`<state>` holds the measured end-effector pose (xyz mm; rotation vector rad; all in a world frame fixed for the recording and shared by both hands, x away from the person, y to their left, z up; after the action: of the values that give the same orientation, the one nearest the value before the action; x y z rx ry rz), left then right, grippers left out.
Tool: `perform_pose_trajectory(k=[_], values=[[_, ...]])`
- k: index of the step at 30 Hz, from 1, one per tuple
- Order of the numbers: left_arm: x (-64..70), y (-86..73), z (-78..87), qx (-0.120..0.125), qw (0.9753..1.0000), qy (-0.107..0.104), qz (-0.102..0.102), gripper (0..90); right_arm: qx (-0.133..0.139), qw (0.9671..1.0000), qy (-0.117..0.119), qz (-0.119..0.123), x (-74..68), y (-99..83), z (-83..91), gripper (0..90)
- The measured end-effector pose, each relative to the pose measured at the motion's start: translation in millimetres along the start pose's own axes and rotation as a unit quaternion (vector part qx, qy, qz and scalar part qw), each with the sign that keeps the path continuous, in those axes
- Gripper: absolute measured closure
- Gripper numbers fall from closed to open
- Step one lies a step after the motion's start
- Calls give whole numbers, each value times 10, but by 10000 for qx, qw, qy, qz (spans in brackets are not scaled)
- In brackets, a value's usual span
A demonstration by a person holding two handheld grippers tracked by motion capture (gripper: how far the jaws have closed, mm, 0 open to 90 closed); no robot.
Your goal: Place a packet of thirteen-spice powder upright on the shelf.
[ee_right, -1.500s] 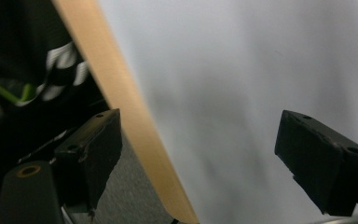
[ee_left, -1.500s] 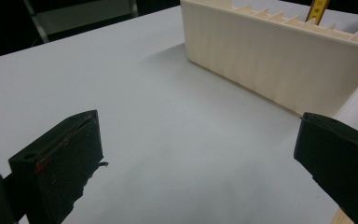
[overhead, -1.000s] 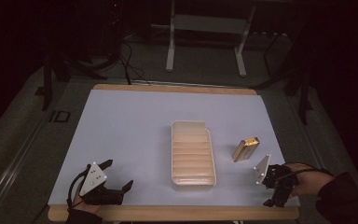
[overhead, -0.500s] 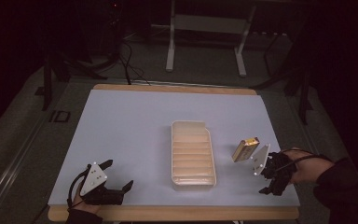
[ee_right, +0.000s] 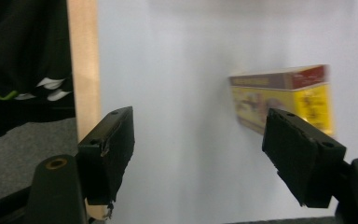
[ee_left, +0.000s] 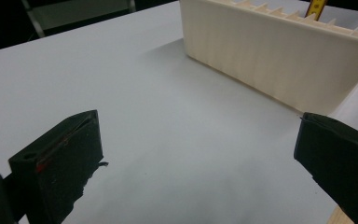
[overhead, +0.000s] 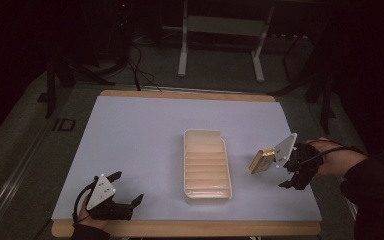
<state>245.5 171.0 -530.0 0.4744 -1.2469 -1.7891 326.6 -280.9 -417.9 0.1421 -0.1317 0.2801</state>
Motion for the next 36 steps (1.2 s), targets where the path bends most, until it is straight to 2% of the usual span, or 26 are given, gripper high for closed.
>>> perform_pose_trajectory(k=[5, 12, 14, 20, 25, 27, 29, 32, 33, 36], values=[[5, -12, -6, -54, 10000, -18, -22, 11, 42, 9997, -248, 34, 129, -16, 54, 263], [8, -16, -13, -57, 10000, -18, -17, 11, -34, 9990, -441, -87, 346, -66, 67, 263], [9, -17, -14, -59, 10000, -18, -13, 11, -67, 9989, -457, -47, 400, -68, 49, 263], [8, -19, -10, -67, 10000, -28, -16, 11, -69, 9991, -404, -94, 555, -85, -88, 263], [6, -26, -13, -82, 10000, -29, -15, 11, -125, 9996, -185, -192, 622, -133, -255, 289], [6, -27, -13, -86, 10000, -30, -17, 11, -171, 9995, -182, -177, 635, -146, -286, 301], [6, -28, -14, -91, 9999, -34, -23, 11, -248, 9995, -105, -147, 660, -179, -373, 368], [4, -33, -17, -108, 9999, -33, -22, 11, -421, 9990, -80, -156, 684, -217, -462, 381], [5, -35, -19, -110, 9999, -36, -15, 11, -460, 9987, -107, -192, 701, -228, -490, 413], [4, -39, -22, -133, 9999, -35, -26, 11, -453, 9989, -38, -146, 715, -235, -553, 463]])
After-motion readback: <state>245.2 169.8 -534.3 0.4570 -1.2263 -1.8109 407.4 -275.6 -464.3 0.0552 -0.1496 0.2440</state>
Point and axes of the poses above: each handheld gripper's, and its own axes: z roughly backward along the jaws, y roughly out of its top, x roughly to its right, the point moved 6 cm from there along -z, roughly forward along the jaws, and after that the axes turned 13 degrees about z, right-handed, at the moved point
